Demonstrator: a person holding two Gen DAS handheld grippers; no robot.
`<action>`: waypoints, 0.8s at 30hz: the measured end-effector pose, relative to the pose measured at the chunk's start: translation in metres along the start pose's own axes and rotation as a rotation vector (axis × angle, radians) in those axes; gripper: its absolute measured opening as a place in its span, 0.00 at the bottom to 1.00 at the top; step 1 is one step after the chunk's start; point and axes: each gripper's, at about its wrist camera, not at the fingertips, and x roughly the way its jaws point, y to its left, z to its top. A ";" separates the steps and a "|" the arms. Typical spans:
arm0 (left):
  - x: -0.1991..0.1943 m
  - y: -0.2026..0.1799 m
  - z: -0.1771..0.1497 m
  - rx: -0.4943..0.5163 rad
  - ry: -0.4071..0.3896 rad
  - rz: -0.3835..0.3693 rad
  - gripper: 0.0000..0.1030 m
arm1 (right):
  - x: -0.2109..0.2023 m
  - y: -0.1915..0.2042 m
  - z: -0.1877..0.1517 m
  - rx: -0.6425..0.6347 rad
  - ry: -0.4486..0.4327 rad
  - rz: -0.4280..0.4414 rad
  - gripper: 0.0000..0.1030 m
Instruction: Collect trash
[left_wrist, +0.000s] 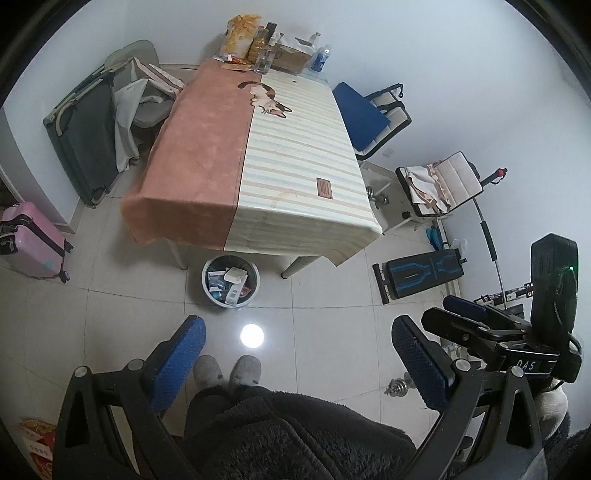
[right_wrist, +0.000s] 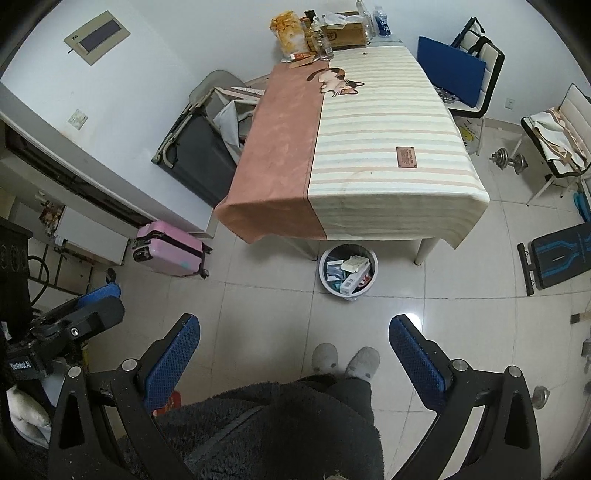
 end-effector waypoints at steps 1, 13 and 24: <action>0.001 0.000 0.000 -0.002 0.003 -0.002 1.00 | -0.001 0.001 0.000 -0.003 0.002 -0.001 1.00; 0.000 -0.004 -0.004 0.021 0.016 0.011 1.00 | -0.003 0.004 0.001 -0.008 0.014 -0.001 1.00; 0.000 -0.008 -0.004 0.045 0.027 0.012 1.00 | -0.003 0.004 0.000 0.005 0.019 -0.007 1.00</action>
